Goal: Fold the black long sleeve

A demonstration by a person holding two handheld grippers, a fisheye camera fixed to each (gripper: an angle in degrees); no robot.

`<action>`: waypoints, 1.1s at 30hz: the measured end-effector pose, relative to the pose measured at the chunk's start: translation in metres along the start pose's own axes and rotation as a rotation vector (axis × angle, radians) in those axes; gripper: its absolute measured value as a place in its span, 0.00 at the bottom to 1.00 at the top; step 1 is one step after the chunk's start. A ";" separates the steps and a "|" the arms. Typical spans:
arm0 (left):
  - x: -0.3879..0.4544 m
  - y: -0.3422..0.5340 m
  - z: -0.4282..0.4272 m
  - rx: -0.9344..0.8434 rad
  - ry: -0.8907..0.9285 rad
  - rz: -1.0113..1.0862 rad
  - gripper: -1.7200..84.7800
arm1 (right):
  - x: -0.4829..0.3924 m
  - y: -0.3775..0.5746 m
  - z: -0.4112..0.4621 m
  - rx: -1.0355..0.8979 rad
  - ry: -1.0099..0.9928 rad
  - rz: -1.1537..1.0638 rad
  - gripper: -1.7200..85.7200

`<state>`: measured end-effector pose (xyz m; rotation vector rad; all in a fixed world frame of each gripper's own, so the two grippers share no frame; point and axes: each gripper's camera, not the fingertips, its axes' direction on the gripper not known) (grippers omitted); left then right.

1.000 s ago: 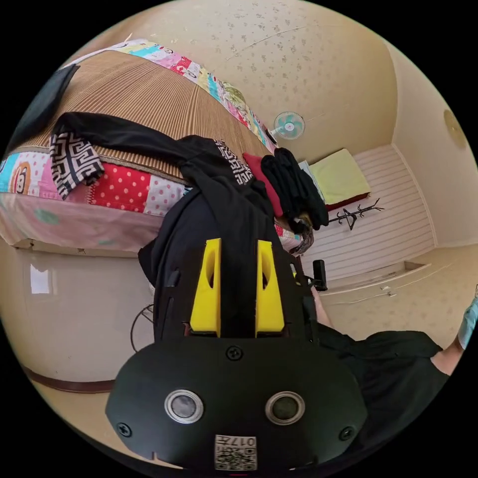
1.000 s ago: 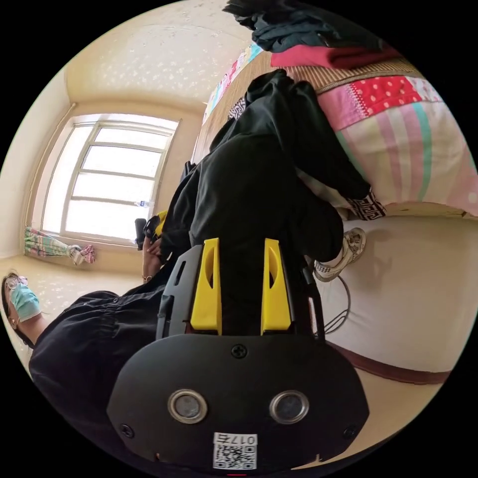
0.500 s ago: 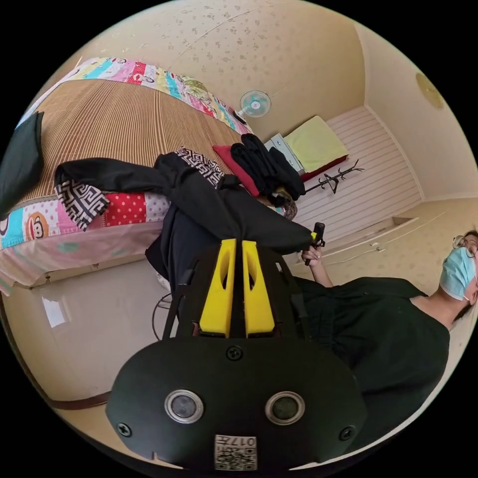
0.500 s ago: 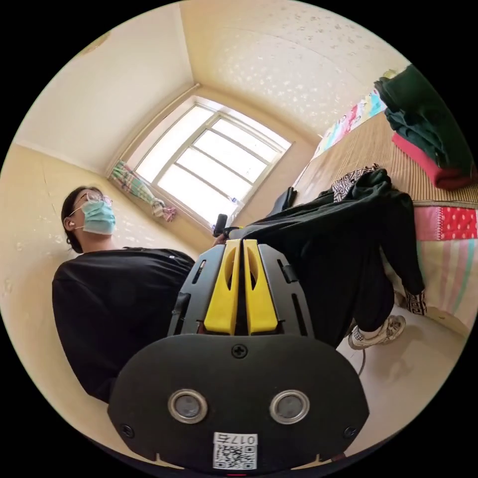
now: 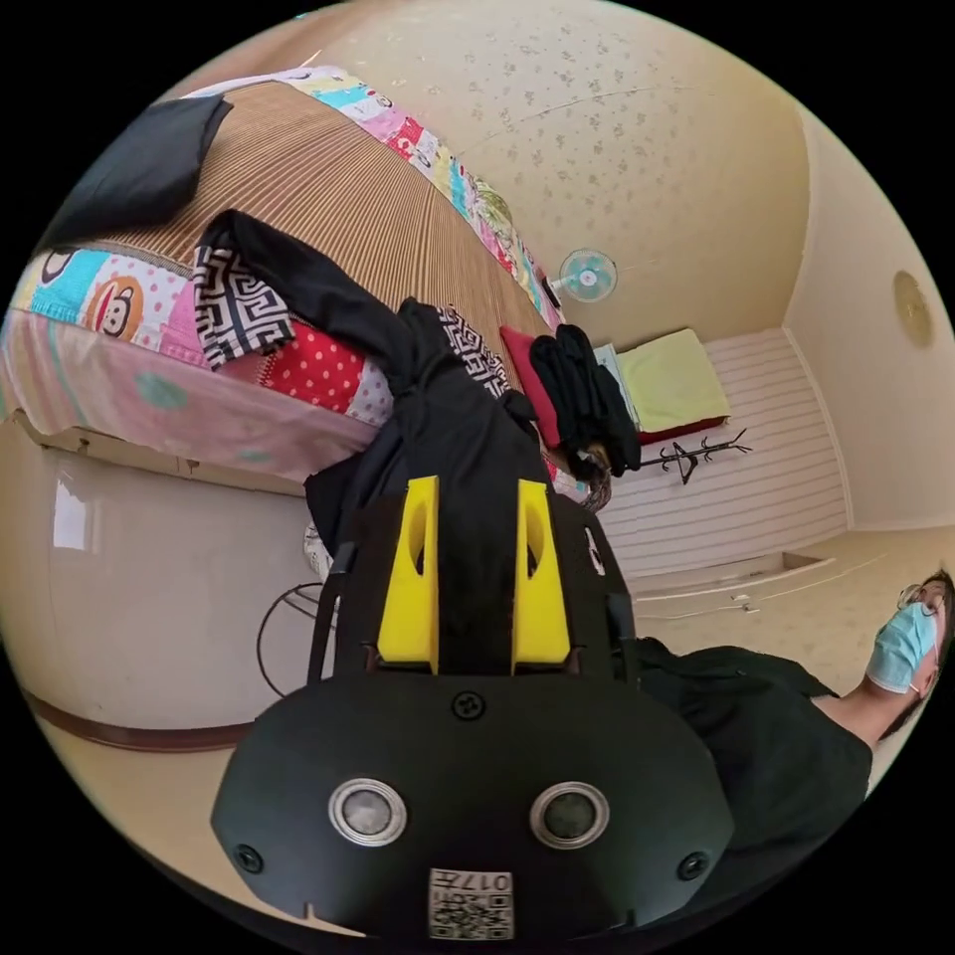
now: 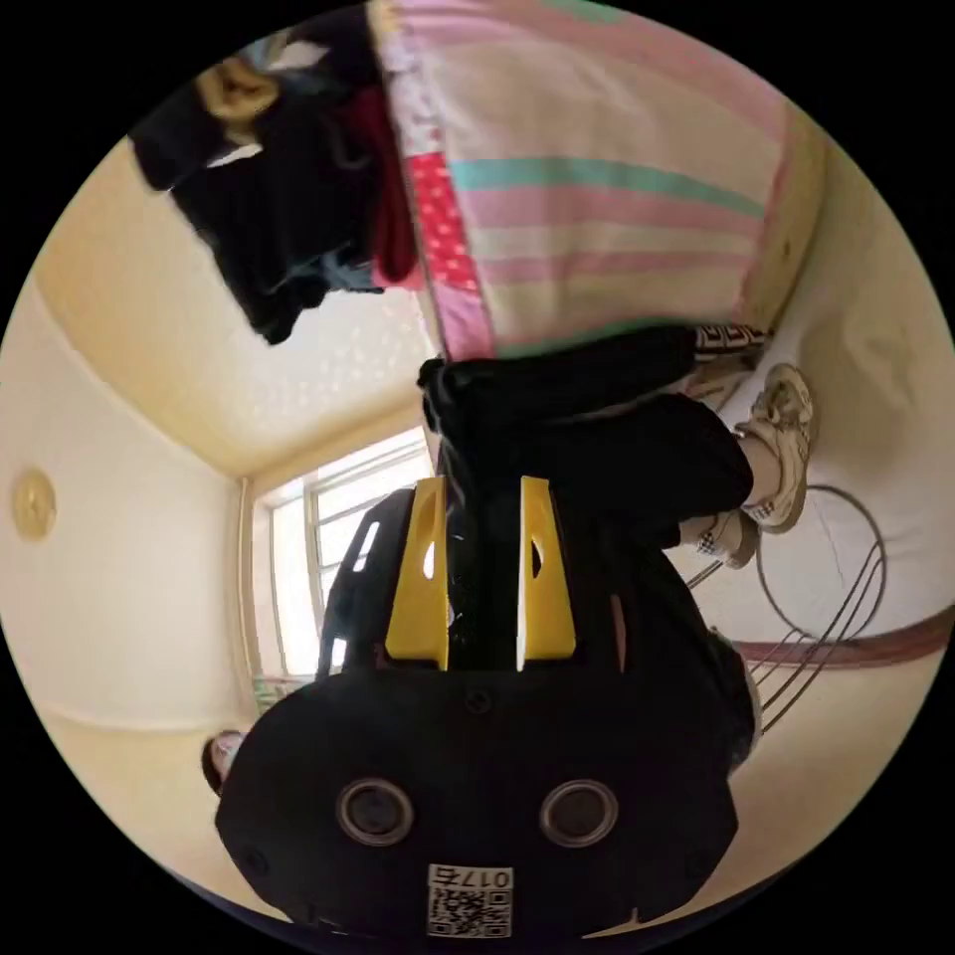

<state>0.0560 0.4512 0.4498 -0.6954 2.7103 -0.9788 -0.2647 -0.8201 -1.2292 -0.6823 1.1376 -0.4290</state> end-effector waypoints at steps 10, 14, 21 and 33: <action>0.022 0.010 0.020 -0.047 0.108 0.001 0.14 | 0.105 -0.073 0.042 0.290 -0.499 0.308 0.10; 0.012 0.015 -0.011 0.004 0.109 -0.018 0.14 | -0.004 -0.067 0.013 0.331 -0.230 0.045 0.04; -0.001 0.024 -0.064 0.113 0.073 -0.037 0.13 | -0.217 -0.004 -0.014 0.179 -0.175 -0.772 0.04; 0.006 0.021 -0.037 0.095 0.153 -0.045 0.13 | 0.056 -0.060 0.068 0.116 -0.306 0.254 0.15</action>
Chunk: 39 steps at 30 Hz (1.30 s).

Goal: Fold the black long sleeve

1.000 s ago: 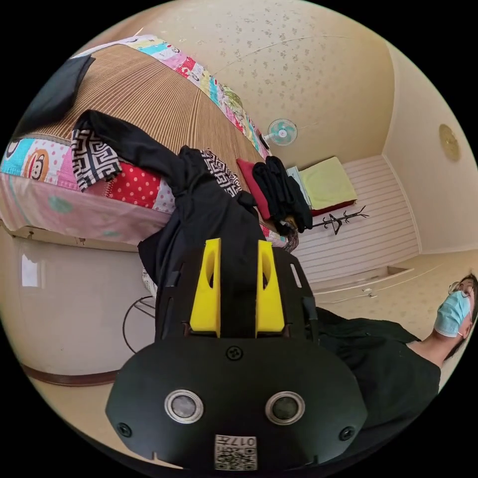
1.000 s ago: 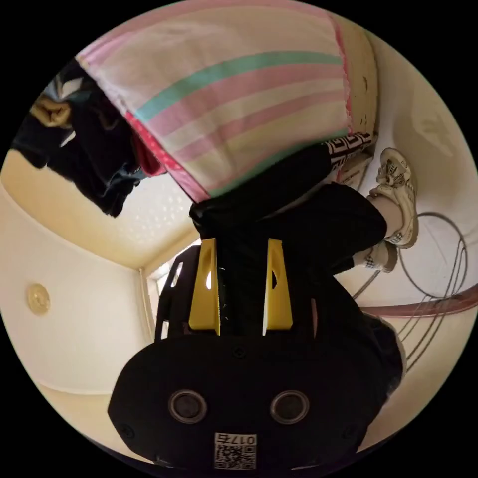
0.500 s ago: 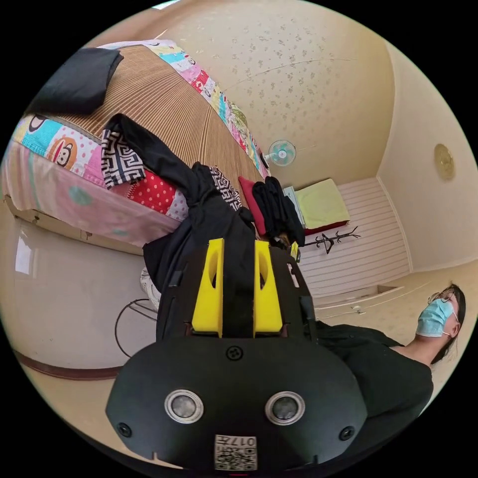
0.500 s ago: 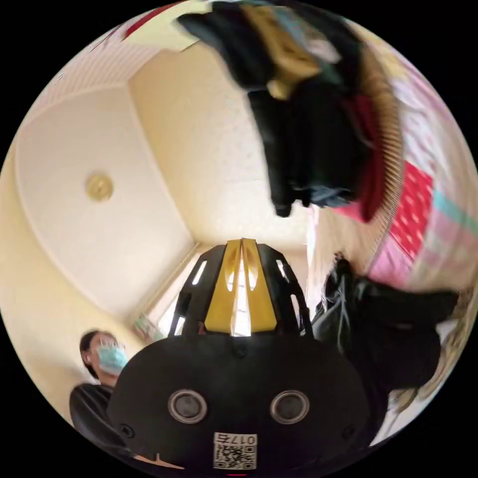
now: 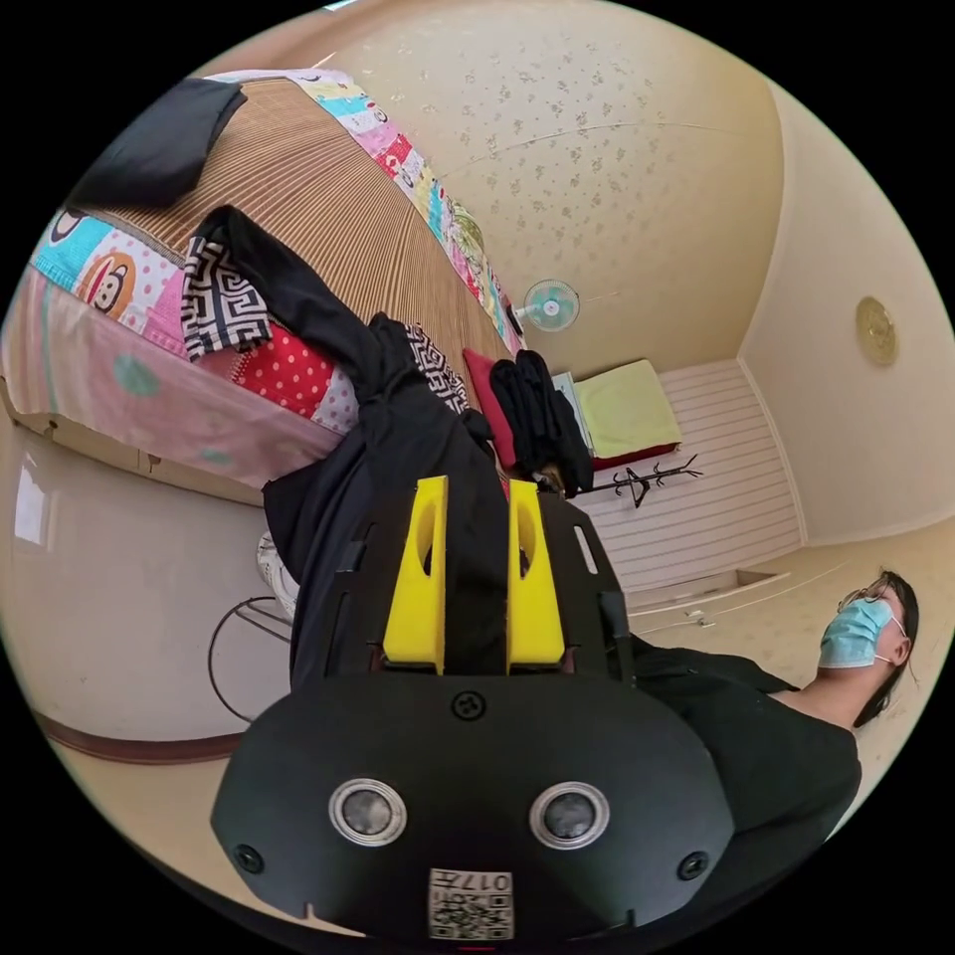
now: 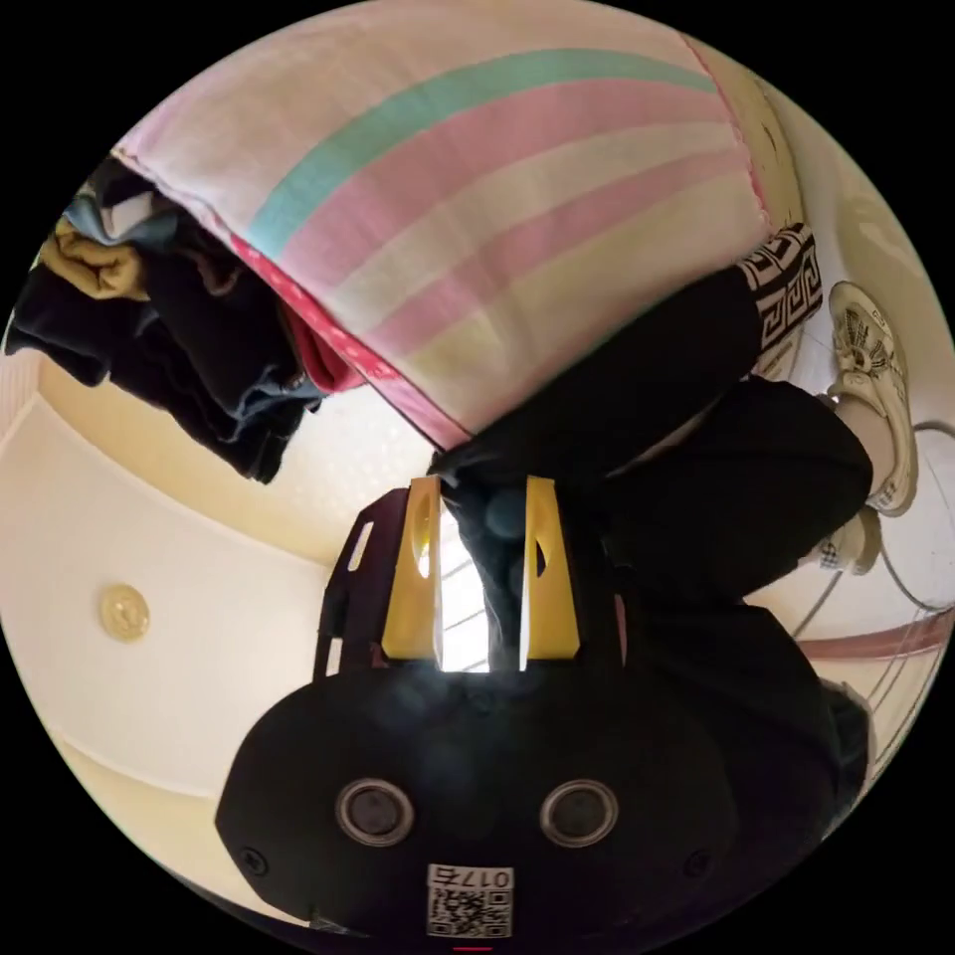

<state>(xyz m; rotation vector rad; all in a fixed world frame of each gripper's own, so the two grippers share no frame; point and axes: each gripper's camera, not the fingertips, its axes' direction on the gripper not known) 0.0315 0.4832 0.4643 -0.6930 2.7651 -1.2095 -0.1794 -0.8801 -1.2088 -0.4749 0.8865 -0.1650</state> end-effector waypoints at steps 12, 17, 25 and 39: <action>-0.017 0.011 -0.047 0.120 -0.009 -0.051 0.13 | -0.173 0.084 0.041 0.128 0.232 -0.470 0.06; -0.028 0.011 -0.036 0.118 0.015 -0.069 0.13 | -0.187 0.157 0.013 0.044 0.203 -1.078 0.06; -0.022 -0.003 -0.018 0.083 0.034 -0.077 0.13 | 0.045 0.040 -0.069 -0.083 0.220 -0.091 0.13; -0.018 -0.012 -0.006 0.076 0.012 -0.099 0.13 | 0.124 -0.006 -0.127 0.138 -0.001 0.334 0.19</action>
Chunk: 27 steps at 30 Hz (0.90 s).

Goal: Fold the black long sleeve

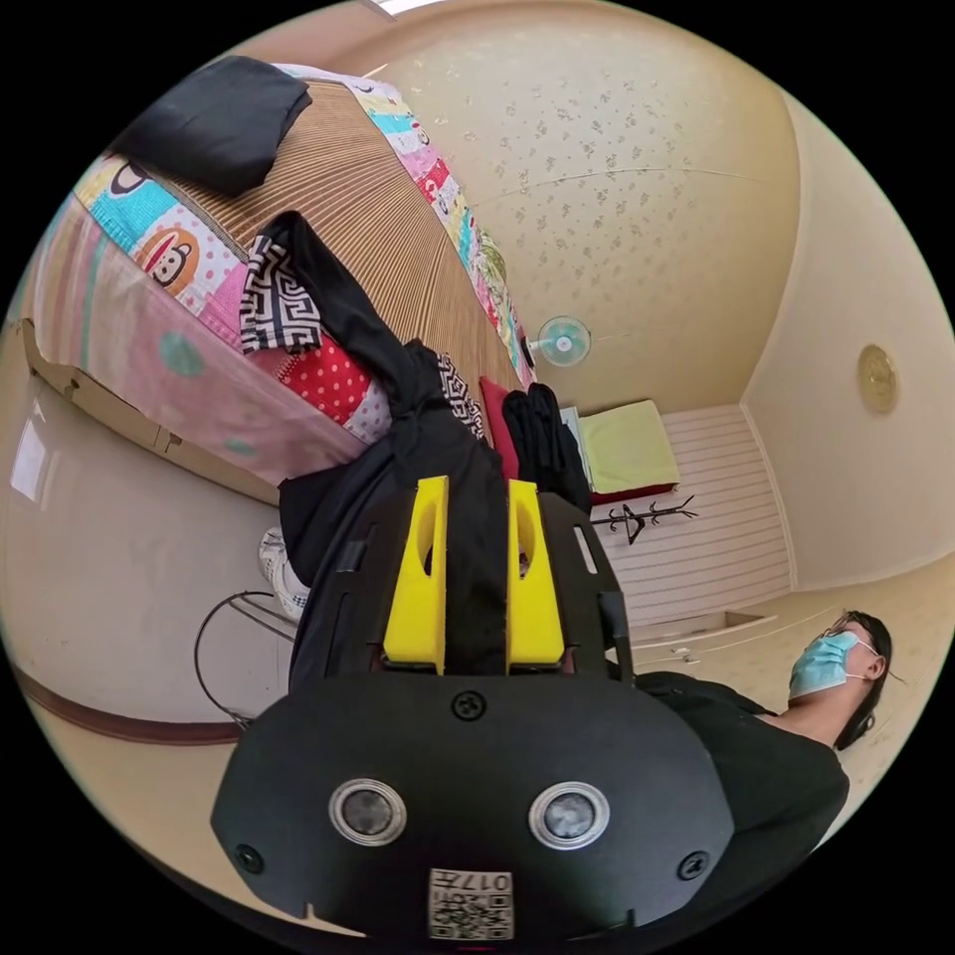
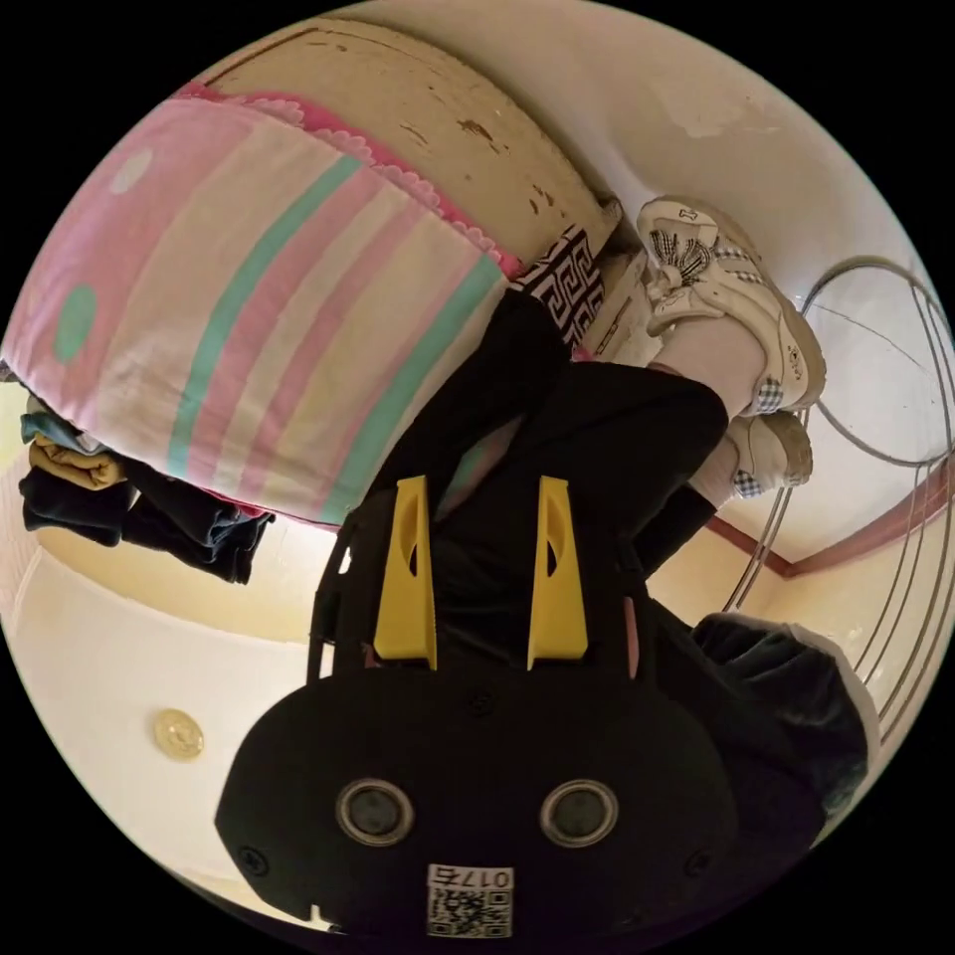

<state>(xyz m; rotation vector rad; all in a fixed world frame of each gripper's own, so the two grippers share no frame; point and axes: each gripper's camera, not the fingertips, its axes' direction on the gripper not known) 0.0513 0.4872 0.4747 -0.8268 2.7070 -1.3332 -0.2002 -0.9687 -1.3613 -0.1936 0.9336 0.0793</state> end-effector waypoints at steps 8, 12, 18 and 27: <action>-0.001 -0.002 0.000 0.018 0.002 -0.019 0.13 | -0.019 -0.012 0.025 -0.090 -0.032 -0.038 0.17; 0.003 -0.006 0.005 0.001 0.011 -0.022 0.13 | -0.018 -0.017 0.031 -0.049 -0.045 -0.037 0.16; 0.011 -0.012 0.002 0.027 0.012 -0.009 0.13 | -0.029 -0.006 -0.001 0.173 -0.278 -0.167 0.05; -0.003 -0.008 0.010 0.016 0.023 -0.038 0.13 | -0.121 -0.001 -0.010 0.031 0.213 -0.254 0.10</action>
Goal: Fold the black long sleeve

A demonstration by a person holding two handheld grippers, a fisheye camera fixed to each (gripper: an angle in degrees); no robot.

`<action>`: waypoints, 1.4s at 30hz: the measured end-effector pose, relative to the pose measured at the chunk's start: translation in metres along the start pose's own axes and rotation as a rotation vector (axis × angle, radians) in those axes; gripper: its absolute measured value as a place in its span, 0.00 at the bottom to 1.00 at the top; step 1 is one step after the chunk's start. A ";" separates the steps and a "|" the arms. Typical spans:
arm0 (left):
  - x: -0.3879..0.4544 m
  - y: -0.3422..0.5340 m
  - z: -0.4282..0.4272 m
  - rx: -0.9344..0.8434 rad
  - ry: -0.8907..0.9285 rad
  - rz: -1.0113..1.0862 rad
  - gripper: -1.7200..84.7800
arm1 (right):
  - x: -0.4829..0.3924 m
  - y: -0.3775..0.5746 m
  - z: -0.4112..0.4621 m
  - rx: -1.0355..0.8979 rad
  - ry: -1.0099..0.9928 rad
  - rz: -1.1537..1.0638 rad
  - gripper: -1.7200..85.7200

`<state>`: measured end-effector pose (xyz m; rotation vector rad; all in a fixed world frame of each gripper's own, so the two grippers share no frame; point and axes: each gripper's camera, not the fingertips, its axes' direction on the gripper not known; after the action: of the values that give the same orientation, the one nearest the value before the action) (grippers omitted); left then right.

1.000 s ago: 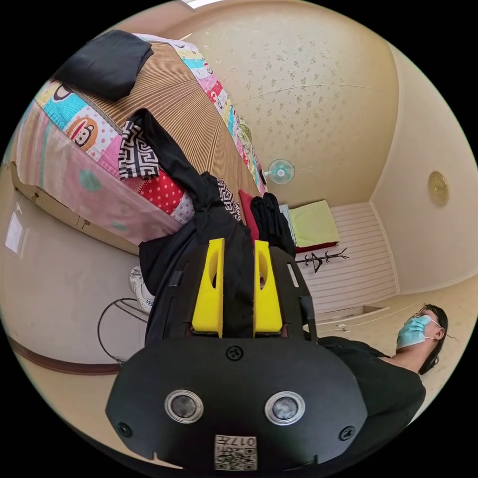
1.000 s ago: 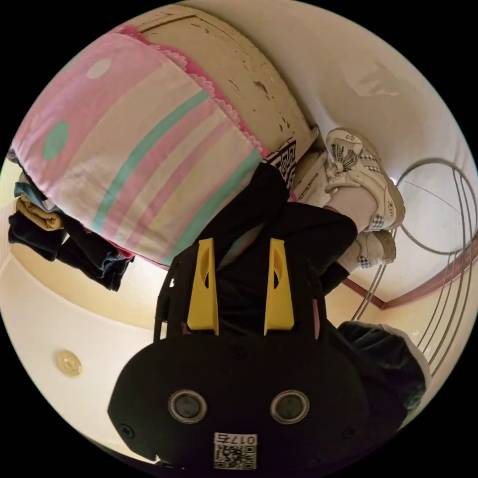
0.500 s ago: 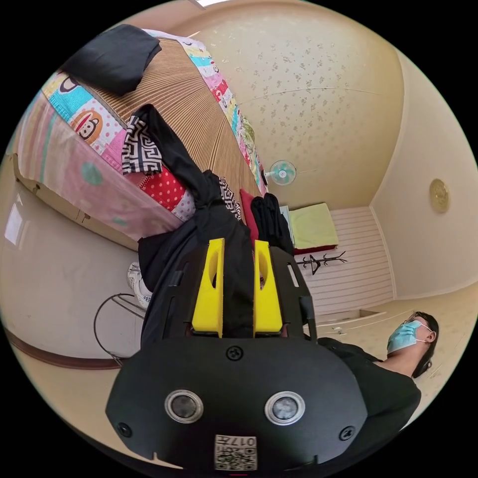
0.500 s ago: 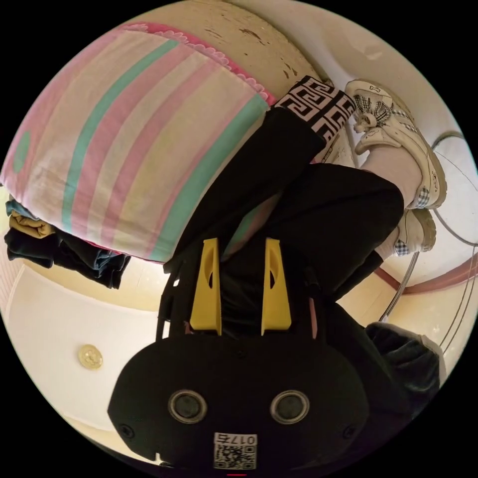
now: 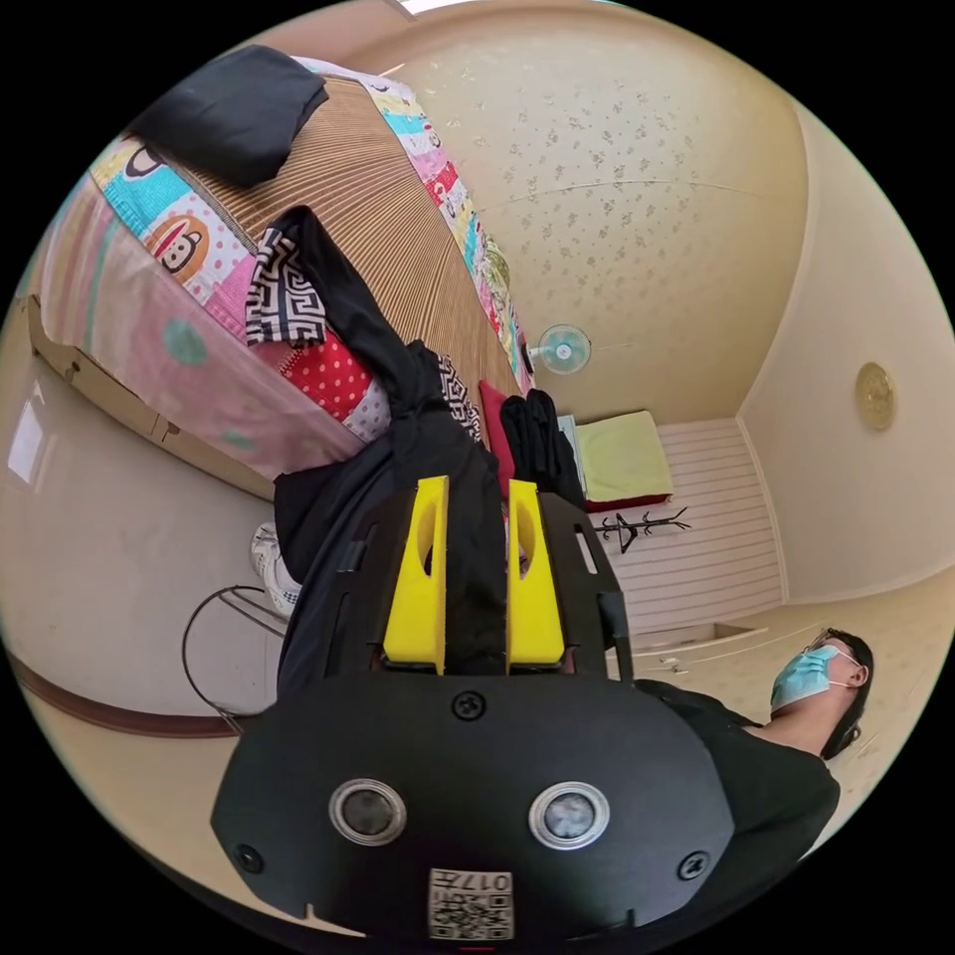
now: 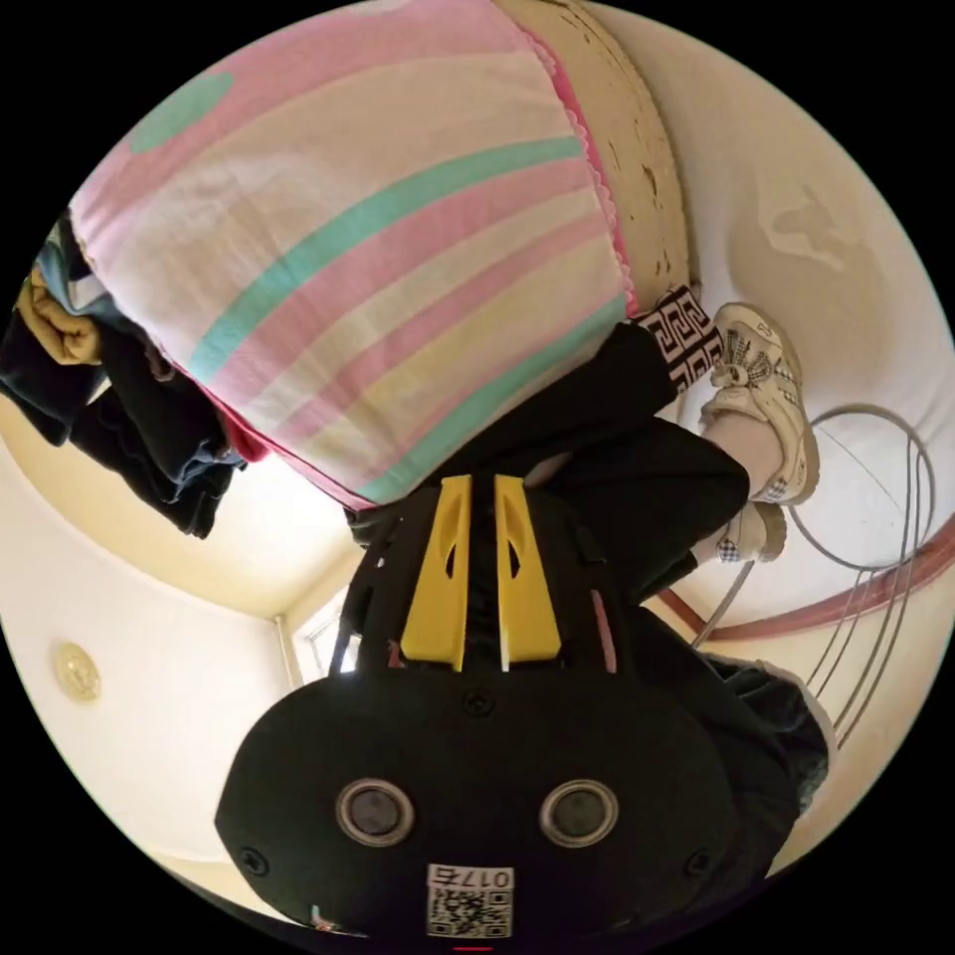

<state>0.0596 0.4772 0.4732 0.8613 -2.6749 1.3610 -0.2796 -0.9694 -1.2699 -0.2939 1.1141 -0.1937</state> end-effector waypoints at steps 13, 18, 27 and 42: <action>0.008 -0.004 -0.006 0.020 0.016 0.021 0.13 | 0.007 0.021 0.007 0.228 -0.322 -0.025 0.03; 0.005 0.002 -0.014 0.035 -0.033 0.025 0.13 | -0.140 0.087 0.003 0.258 0.073 -0.534 0.04; -0.004 0.003 0.002 0.009 0.038 -0.002 0.13 | 0.021 0.041 0.073 0.020 -0.239 0.105 0.14; -0.003 0.012 -0.024 0.049 0.004 0.007 0.13 | -0.077 0.124 0.115 0.287 0.008 -0.344 0.03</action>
<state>0.0509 0.5027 0.4784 0.8540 -2.6546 1.4335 -0.2080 -0.8135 -1.1982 -0.2262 1.0228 -0.6548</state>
